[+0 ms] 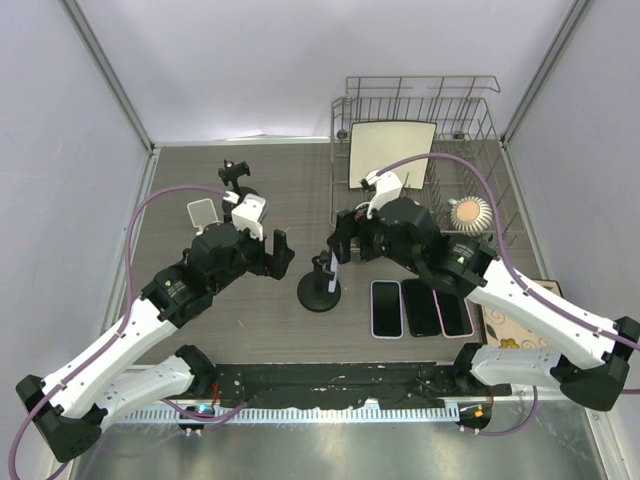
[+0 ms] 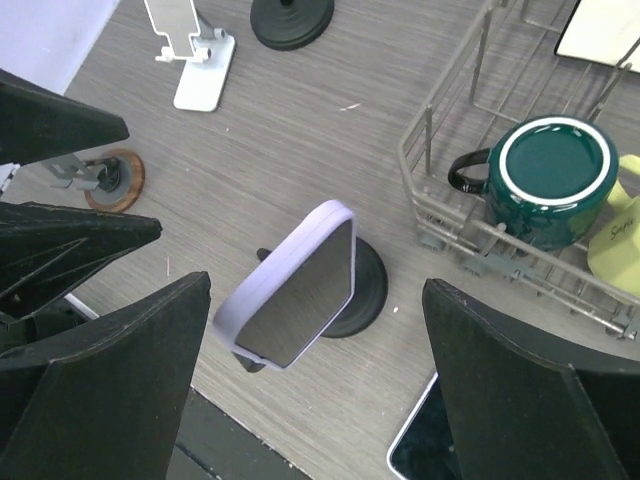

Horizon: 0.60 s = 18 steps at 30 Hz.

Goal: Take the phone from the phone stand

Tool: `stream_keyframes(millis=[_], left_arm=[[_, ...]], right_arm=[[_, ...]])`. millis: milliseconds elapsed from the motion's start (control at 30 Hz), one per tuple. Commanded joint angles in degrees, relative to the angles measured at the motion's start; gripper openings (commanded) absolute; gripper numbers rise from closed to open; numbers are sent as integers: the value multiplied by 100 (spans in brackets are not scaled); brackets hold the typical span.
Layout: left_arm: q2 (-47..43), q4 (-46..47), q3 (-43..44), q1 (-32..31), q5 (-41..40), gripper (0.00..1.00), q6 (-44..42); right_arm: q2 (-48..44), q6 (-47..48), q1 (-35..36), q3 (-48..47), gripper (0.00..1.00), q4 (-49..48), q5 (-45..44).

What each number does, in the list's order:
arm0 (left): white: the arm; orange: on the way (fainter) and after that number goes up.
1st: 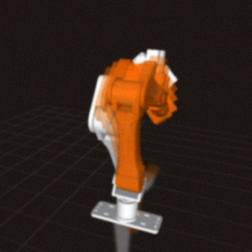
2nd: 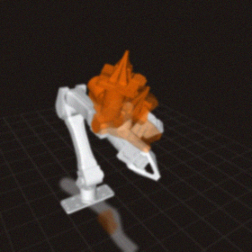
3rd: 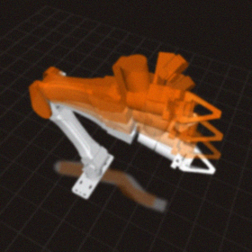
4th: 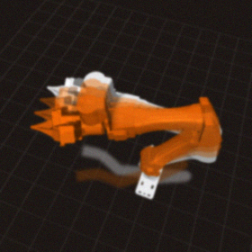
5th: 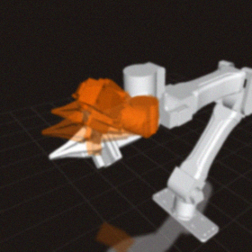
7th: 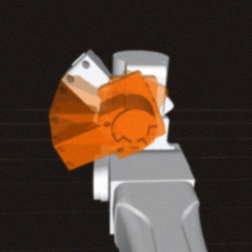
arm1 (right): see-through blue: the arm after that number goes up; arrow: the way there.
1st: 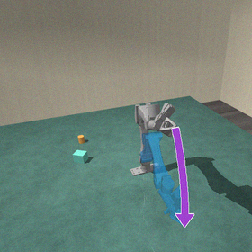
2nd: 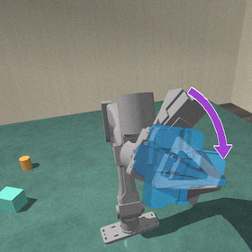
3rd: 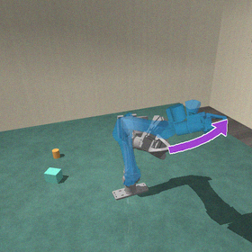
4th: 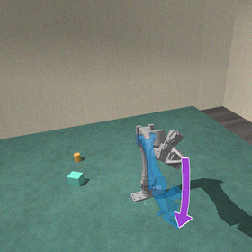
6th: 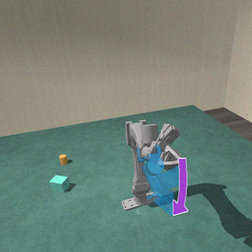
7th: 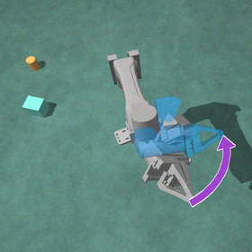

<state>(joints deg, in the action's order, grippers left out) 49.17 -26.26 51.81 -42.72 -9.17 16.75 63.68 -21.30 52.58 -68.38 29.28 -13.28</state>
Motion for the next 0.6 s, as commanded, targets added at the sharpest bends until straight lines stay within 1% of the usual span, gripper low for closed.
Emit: stream_keyframes(millis=[0,33,133,167,267,433,500,567], left_arm=[[-162,516,-136,18,223,87,-243],[-179,517,-154,18,214,87,-251],[-197,508,-189,18,179,87,-295],[-214,508,-198,18,170,87,-304],[-241,508,-259,18,170,87,-322],[-364,508,-382,18,214,87,-339],[-442,525,-443,18,222,87,-348],[-495,543,-496,27,266,88,-409]], right_arm=[[407,-435,463,-623,92,832,-939],[487,-515,673,-815,91,930,-1288],[741,-830,1025,-1080,90,1229,-1843],[786,-884,1079,-1090,90,1256,-2150],[865,-1078,1158,-1002,86,1168,-2538],[1085,-1105,1158,-949,78,904,-2697],[1234,-1113,1167,-958,77,843,-2680],[1296,-1104,1167,-923,74,764,-2645]])
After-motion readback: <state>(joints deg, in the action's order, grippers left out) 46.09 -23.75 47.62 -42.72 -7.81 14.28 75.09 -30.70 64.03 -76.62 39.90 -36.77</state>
